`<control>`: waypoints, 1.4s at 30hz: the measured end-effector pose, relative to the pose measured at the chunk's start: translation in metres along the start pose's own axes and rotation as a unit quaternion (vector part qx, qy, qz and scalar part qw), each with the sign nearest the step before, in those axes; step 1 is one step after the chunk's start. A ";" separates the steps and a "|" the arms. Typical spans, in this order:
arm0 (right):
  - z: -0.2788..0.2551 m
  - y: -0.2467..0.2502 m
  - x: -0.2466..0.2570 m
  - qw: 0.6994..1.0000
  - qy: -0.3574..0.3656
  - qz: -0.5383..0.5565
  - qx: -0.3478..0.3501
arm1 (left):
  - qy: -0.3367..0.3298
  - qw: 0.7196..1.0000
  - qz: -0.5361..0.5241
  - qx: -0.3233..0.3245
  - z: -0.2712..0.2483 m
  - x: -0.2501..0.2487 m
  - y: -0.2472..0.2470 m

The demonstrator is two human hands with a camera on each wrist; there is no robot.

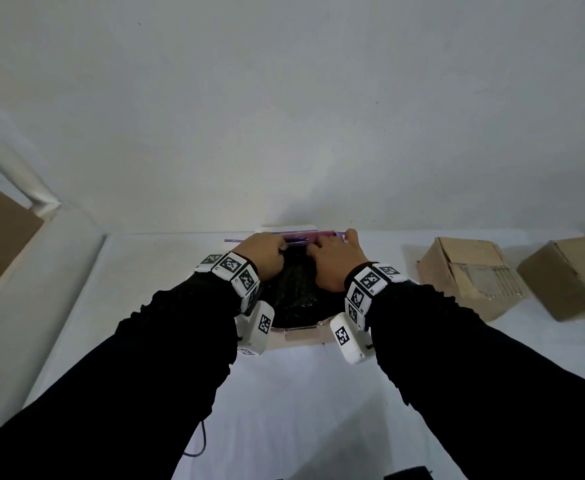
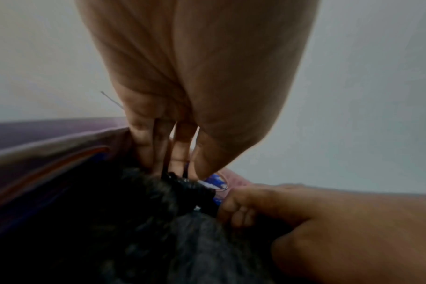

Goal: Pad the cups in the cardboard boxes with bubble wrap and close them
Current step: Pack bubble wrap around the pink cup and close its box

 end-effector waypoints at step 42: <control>-0.056 0.035 -0.003 0.981 0.035 -0.120 -0.149 | -0.014 0.993 0.115 -0.012 -0.040 -0.006 -0.016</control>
Point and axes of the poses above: each hand's wrist, its own z-axis towards the middle knuckle, its own y-axis out of the back of the hand, x = y × z, the point moved 8 cm from there along z, towards the middle knuckle, and after that the axes turned 1 degree about x, right-handed, at the moved point
